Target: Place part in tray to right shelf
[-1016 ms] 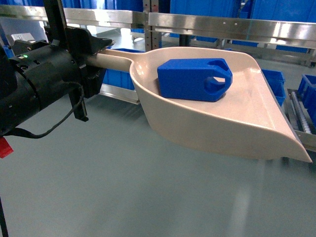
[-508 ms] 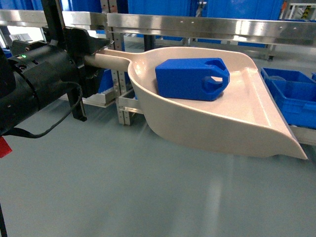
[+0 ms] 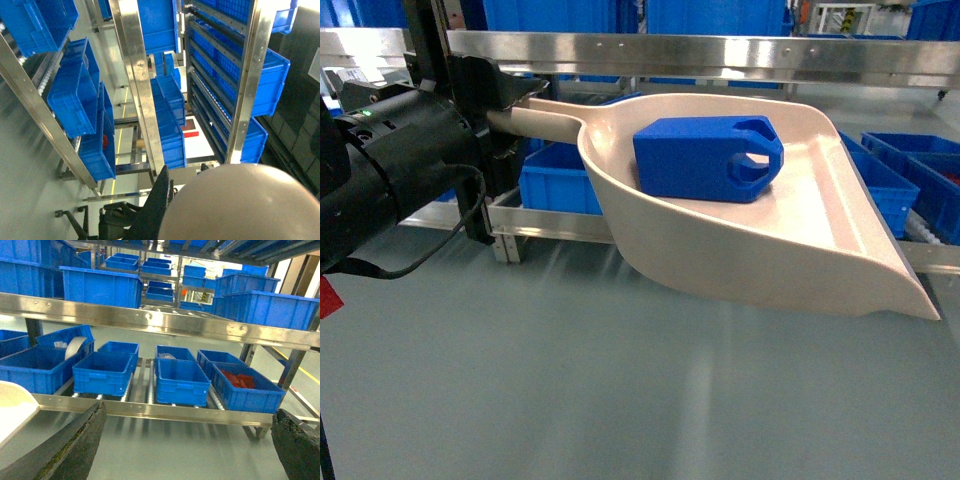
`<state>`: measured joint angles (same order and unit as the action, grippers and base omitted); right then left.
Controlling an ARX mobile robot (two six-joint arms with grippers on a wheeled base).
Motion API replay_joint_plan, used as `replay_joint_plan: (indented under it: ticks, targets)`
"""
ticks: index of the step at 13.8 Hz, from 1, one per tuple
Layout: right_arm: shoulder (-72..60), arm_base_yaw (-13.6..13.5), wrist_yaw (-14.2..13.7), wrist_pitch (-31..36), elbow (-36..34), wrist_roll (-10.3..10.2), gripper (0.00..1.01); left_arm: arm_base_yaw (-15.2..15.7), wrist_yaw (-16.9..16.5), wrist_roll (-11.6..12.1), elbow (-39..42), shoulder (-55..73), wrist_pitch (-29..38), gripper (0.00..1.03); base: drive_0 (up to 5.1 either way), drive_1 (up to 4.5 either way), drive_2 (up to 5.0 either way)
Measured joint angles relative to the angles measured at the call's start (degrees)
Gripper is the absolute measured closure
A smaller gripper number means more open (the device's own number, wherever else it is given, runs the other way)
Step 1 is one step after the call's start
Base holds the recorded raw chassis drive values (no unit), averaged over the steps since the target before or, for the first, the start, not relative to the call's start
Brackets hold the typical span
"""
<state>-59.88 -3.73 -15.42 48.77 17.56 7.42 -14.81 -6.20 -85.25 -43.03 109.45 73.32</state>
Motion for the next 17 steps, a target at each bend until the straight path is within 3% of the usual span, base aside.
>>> replay_joint_plan:
  ticks: [6,17]
  targets:
    - [0.0,0.0,-0.2,0.1,0.0,0.0,0.03,-0.4,-0.3,0.0,0.0,0.0,0.0,0.9,-1.9,-1.85,-1.9]
    - [0.0,0.0,-0.2,0.0,0.0,0.0,0.03,-0.1,-0.2,0.0,0.0,0.0,0.0,0.9,0.0,0.0,0.0]
